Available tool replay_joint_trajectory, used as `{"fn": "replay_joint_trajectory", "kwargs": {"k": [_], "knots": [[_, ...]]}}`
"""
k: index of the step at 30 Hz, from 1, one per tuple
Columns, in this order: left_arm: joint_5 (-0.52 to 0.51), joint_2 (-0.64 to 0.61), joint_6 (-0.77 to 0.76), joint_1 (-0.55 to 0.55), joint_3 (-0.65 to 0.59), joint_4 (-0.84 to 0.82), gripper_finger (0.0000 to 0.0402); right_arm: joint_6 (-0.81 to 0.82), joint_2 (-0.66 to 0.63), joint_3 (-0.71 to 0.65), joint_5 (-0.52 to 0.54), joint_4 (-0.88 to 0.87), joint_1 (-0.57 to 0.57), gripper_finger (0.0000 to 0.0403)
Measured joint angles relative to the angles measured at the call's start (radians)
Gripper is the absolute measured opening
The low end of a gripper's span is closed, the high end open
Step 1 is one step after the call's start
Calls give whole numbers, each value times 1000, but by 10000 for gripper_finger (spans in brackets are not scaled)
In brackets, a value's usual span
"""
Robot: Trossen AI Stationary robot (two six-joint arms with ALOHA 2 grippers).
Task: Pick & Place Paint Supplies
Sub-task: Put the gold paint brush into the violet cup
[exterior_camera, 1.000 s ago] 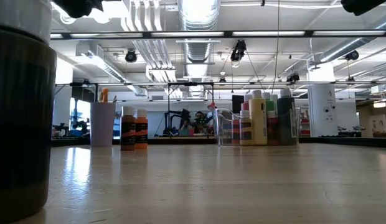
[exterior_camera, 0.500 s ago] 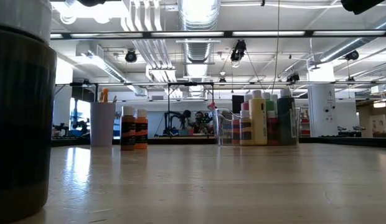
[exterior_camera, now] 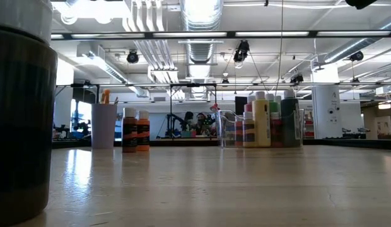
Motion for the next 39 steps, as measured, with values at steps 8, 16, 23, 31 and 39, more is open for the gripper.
{"fn": "replay_joint_trajectory", "kwargs": {"k": [8,16,23,31,39], "knots": [[14,0,9,0,1,1,82,3,0,1,2,-11,-3,13],[35,0,35,-2,1,3,11,3,0,1,4,-13,-3,13],[34,0,30,-2,0,-5,7,2,0,0,4,-19,-6,14],[21,0,33,0,2,-28,7,43,0,0,108,-18,-6,75],[-182,-76,100,-1,2,-159,7,109,-21,0,408,-46,-6,175]]}}
